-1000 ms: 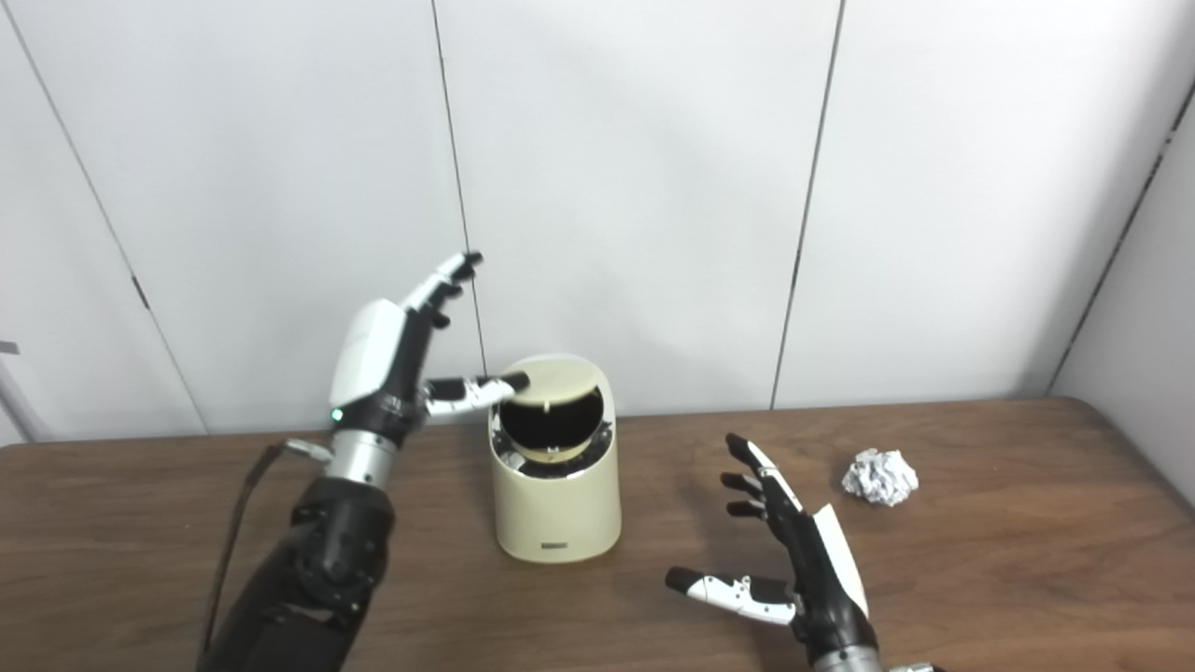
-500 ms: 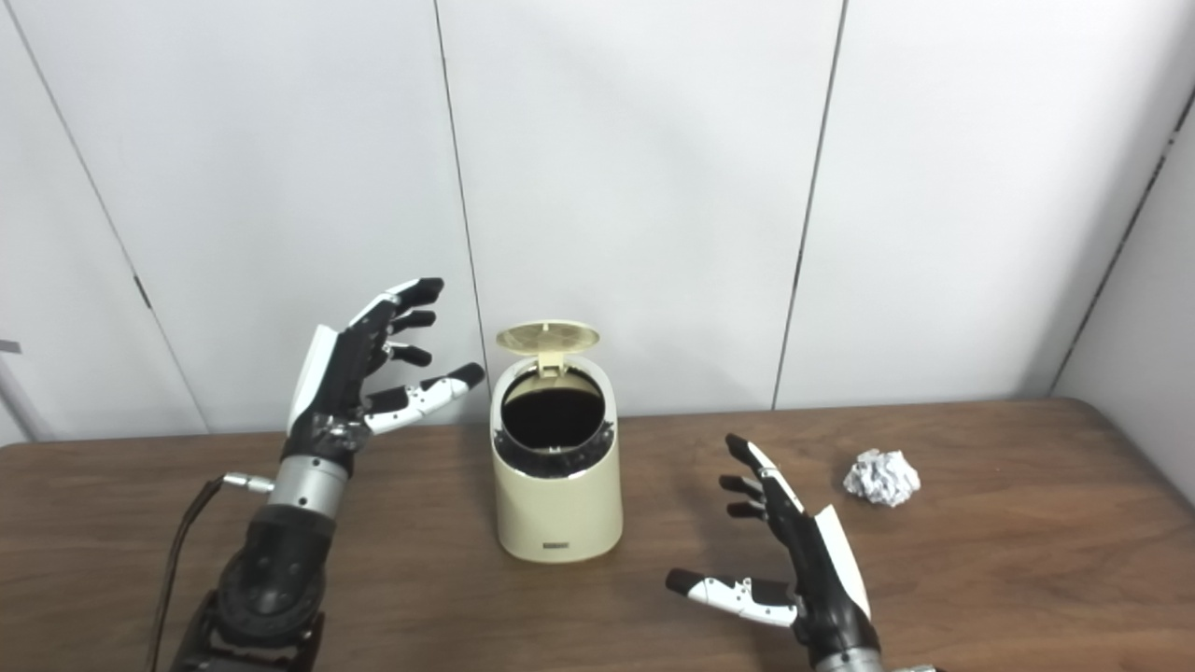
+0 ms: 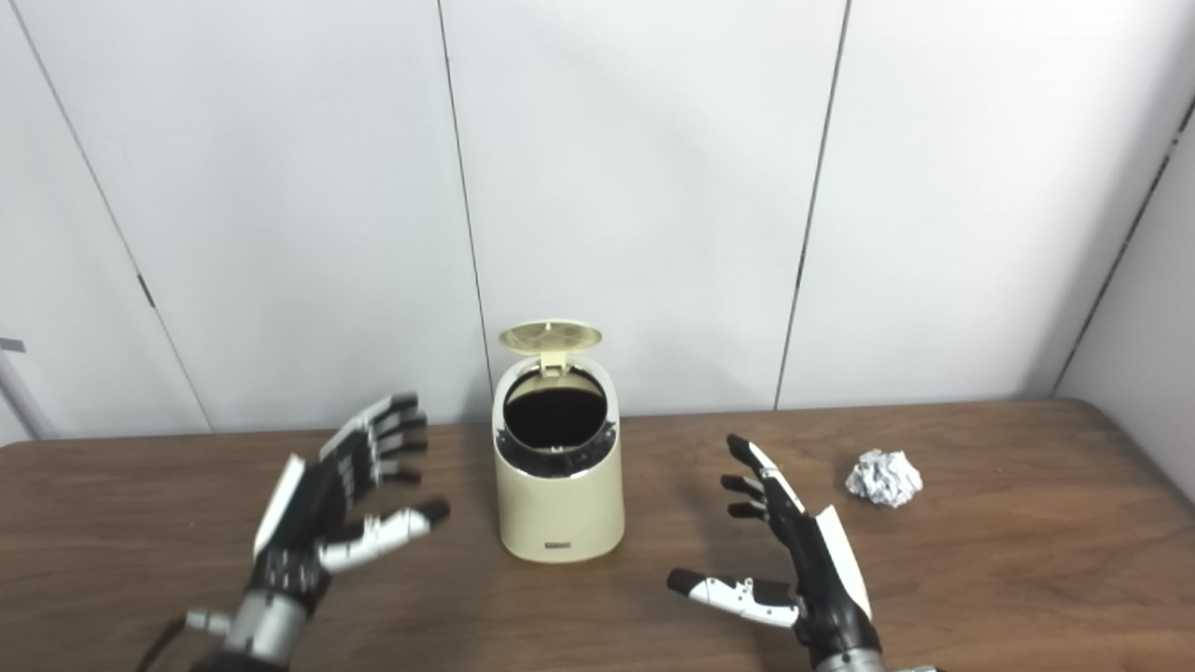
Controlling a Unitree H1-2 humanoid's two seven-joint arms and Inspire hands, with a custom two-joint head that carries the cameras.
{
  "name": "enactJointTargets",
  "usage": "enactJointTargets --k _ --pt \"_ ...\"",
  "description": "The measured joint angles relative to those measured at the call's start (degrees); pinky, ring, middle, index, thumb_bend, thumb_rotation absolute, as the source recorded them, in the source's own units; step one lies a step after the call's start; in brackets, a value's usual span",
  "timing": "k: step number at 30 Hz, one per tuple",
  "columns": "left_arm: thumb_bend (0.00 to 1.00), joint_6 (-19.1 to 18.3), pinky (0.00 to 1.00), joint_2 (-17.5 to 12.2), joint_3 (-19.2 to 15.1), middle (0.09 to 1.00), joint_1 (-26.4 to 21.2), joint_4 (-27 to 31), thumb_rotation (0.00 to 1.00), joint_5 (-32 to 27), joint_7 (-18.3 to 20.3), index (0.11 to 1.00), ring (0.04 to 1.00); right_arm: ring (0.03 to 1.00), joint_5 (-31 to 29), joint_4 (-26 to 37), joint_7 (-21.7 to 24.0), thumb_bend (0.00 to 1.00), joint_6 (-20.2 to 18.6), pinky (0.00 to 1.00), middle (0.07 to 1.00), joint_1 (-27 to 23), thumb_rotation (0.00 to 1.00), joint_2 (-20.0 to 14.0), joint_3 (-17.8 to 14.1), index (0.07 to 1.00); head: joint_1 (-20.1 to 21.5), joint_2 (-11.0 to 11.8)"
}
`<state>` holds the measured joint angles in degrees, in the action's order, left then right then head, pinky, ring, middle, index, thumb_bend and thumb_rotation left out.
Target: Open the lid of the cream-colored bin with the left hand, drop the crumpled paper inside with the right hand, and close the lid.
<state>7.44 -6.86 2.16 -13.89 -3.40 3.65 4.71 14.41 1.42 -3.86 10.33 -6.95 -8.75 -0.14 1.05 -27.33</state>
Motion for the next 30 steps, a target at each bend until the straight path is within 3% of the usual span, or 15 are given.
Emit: enactJointTargets --k 5,15,21,23,26,28,30 --pt "0.84 2.88 0.65 0.04 -0.01 0.830 1.42 -2.06 0.24 0.02 0.10 0.909 0.777 0.809 0.12 0.02 0.12 0.86 -0.10 0.71 0.909 0.18 0.35 -0.01 0.00 0.900 -0.35 0.00" --pt "0.88 3.81 0.66 0.12 -0.41 0.833 1.29 -2.84 0.23 0.42 -0.16 0.903 0.783 0.816 0.05 -0.39 0.46 0.86 -0.20 0.71 0.910 0.30 0.32 -0.17 -0.22 0.899 0.61 0.70" --pt "0.85 3.54 0.63 -0.04 -0.74 0.836 1.30 -2.82 0.18 0.77 -0.14 0.905 0.783 0.790 -0.47 -1.56 0.51 0.84 0.86 0.69 0.890 0.25 0.26 -0.85 -1.13 0.907 4.48 1.14" --pt "0.85 3.23 0.62 -0.27 -0.89 0.836 1.30 -2.72 0.18 0.75 -0.04 0.904 0.779 0.800 0.96 -1.06 0.96 0.86 0.51 0.68 0.897 0.18 0.26 -2.70 -1.32 0.896 6.15 1.05" --pt "0.85 2.74 0.61 -0.86 -1.23 0.832 1.32 -2.45 0.16 0.62 0.08 0.899 0.775 0.846 8.50 2.06 1.27 0.87 -2.80 0.74 0.900 -0.59 0.41 -7.60 -1.89 0.894 9.22 1.23" --pt "0.85 2.73 0.61 -1.21 -1.41 0.833 1.32 -2.39 0.15 0.46 0.17 0.900 0.773 0.873 15.39 5.08 2.89 0.87 -7.03 0.77 0.913 -1.56 0.40 -11.72 -1.66 0.888 11.15 1.49" --pt "0.85 2.70 0.62 -1.25 -1.47 0.837 1.32 -2.39 0.13 0.29 0.37 0.900 0.781 0.844 22.16 8.62 6.53 0.88 -12.63 0.75 0.903 -2.64 0.33 -15.67 -1.13 0.864 12.47 1.84"
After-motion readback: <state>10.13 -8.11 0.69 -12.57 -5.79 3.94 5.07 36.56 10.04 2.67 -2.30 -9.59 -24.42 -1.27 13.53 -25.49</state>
